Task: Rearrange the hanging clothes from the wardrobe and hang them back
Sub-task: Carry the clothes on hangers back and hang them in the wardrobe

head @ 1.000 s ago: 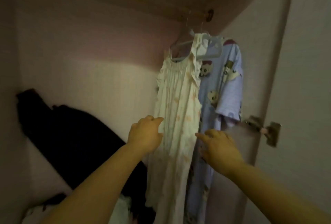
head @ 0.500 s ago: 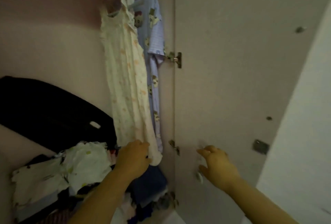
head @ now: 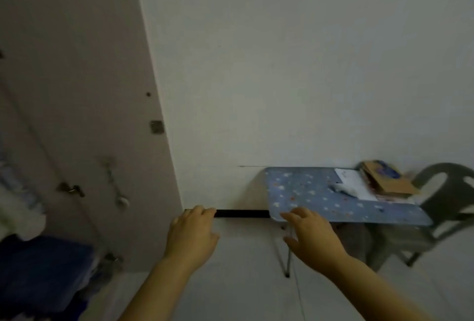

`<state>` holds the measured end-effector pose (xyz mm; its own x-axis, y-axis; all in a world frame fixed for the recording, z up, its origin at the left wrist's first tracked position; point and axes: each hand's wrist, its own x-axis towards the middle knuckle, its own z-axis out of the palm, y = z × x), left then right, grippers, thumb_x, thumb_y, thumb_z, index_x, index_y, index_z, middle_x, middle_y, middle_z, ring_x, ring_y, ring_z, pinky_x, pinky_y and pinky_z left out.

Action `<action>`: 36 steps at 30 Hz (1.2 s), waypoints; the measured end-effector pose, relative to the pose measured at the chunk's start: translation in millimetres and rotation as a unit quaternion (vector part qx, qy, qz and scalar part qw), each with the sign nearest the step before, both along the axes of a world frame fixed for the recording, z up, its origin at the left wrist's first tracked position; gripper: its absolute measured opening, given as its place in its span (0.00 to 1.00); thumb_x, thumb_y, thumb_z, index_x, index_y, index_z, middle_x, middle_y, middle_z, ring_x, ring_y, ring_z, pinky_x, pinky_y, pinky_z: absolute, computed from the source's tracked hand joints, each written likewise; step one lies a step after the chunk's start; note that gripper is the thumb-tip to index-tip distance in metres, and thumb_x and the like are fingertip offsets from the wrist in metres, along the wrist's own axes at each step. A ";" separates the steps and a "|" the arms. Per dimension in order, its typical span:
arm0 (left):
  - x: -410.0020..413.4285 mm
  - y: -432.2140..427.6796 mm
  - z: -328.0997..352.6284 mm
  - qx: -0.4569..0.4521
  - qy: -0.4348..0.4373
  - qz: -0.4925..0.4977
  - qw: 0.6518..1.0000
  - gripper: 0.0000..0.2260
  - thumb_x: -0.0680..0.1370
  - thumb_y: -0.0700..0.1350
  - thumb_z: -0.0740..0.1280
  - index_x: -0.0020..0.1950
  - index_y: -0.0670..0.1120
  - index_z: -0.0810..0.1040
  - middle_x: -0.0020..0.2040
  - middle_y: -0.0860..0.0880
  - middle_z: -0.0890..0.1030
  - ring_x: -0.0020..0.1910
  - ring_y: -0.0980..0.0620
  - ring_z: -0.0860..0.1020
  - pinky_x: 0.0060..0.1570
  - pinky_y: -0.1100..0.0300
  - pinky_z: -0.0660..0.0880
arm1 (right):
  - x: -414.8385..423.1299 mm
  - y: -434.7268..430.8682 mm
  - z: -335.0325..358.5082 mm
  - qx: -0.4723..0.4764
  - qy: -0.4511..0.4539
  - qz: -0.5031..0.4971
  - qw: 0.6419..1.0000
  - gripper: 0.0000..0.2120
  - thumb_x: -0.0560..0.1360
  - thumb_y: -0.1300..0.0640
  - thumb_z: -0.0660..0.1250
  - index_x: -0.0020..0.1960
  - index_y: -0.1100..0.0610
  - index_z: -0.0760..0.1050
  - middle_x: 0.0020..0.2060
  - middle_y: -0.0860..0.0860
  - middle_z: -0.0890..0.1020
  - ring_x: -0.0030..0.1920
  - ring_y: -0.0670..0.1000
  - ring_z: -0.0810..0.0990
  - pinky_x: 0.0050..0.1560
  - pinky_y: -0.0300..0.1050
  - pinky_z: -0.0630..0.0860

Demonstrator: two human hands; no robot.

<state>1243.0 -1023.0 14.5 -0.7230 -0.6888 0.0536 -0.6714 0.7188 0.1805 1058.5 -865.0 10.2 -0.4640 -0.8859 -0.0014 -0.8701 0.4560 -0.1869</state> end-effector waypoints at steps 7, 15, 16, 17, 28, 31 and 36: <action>-140.2 158.4 11.0 -0.028 -0.011 -0.222 0.975 0.23 0.78 0.56 0.60 0.71 0.53 0.62 0.67 0.51 0.68 0.65 0.48 0.67 0.62 0.54 0.66 | -53.9 213.3 5.5 0.009 0.007 -0.225 0.974 0.26 0.76 0.45 0.62 0.72 0.47 0.61 0.67 0.48 0.68 0.65 0.52 0.68 0.64 0.45 0.65; -242.6 399.7 13.1 -0.050 -0.027 -0.425 0.903 0.24 0.77 0.58 0.60 0.71 0.52 0.62 0.66 0.51 0.69 0.63 0.50 0.69 0.61 0.55 0.67 | -62.3 473.0 6.8 -0.006 0.007 -0.405 0.914 0.24 0.76 0.48 0.60 0.71 0.48 0.64 0.68 0.49 0.69 0.65 0.53 0.69 0.64 0.45 0.65; -251.0 433.8 11.9 -0.048 -0.030 -0.446 0.893 0.24 0.77 0.58 0.60 0.71 0.52 0.62 0.66 0.51 0.69 0.63 0.50 0.69 0.60 0.55 0.67 | -60.4 506.5 6.4 -0.007 0.002 -0.429 0.903 0.22 0.76 0.49 0.60 0.70 0.48 0.65 0.67 0.50 0.69 0.64 0.54 0.69 0.64 0.46 0.66; -258.4 467.3 10.5 -0.045 -0.034 -0.465 0.883 0.25 0.77 0.58 0.60 0.71 0.53 0.62 0.66 0.52 0.68 0.64 0.50 0.69 0.60 0.55 0.67 | -58.0 539.0 6.0 -0.007 -0.004 -0.451 0.892 0.21 0.76 0.49 0.59 0.69 0.48 0.66 0.67 0.50 0.69 0.64 0.55 0.69 0.63 0.47 0.66; -311.9 748.7 5.3 -0.034 -0.048 -0.596 0.800 0.22 0.77 0.55 0.62 0.69 0.53 0.64 0.65 0.52 0.71 0.62 0.50 0.70 0.60 0.55 0.68 | -50.9 783.4 -12.5 -0.004 -0.024 -0.572 0.820 0.25 0.76 0.48 0.63 0.72 0.47 0.62 0.65 0.49 0.69 0.65 0.54 0.68 0.64 0.48 0.65; -337.6 784.5 -0.7 -0.047 -0.059 -0.604 0.793 0.23 0.77 0.56 0.61 0.71 0.53 0.63 0.67 0.52 0.70 0.63 0.49 0.70 0.60 0.55 0.68 | -69.8 811.4 -20.4 -0.024 -0.032 -0.589 0.807 0.24 0.76 0.49 0.63 0.71 0.48 0.63 0.65 0.49 0.69 0.64 0.53 0.68 0.64 0.48 0.65; -400.3 827.7 -17.0 -0.048 -0.063 -0.634 0.770 0.25 0.77 0.56 0.61 0.72 0.52 0.62 0.68 0.51 0.69 0.65 0.49 0.69 0.63 0.54 0.66 | -125.5 839.8 -38.4 -0.035 -0.041 -0.604 0.795 0.25 0.77 0.49 0.61 0.73 0.48 0.62 0.68 0.49 0.68 0.66 0.53 0.67 0.66 0.49 0.65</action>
